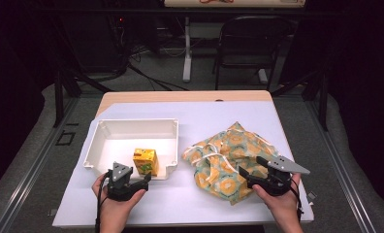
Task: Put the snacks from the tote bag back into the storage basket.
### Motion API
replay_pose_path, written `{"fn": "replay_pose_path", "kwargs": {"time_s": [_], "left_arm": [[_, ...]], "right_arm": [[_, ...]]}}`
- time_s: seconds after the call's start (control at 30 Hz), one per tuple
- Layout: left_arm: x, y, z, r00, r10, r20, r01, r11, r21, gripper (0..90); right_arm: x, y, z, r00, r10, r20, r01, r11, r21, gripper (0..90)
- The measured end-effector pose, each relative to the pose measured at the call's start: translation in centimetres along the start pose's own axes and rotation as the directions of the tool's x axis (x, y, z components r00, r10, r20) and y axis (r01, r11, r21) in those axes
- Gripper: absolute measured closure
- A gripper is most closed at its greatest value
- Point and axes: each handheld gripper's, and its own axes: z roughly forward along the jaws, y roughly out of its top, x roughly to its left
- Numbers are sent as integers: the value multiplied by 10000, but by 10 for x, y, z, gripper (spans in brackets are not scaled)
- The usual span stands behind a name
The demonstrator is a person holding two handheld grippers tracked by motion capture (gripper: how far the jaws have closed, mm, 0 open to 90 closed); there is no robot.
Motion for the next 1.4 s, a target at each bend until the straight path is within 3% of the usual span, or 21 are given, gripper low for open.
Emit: {"fn": "replay_pose_path", "kwargs": {"time_s": [0.13,0.23,0.33,0.57,0.87,1.4], "left_arm": [[2,0,1,9997,-143,214,142,9999,77,644],[2,-3,7,9986,-132,515,112,9992,386,800],[3,-3,9,9981,-133,606,114,9994,312,900],[3,2,20,9960,11,892,-42,9994,342,900],[4,2,27,9966,46,826,-76,9993,367,900],[16,3,37,9980,-286,565,261,9987,442,900]], "right_arm": [[0,0,1,10000,-16,23,16,10000,-3,211],[1,-1,2,10000,38,39,-38,10000,7,211],[1,-2,2,10000,-26,59,26,10000,80,212],[3,-3,4,10000,-89,19,88,9999,106,212],[3,-4,4,9997,-201,-165,203,9998,86,210],[6,-4,5,9986,-332,-403,336,9994,90,209]]}}
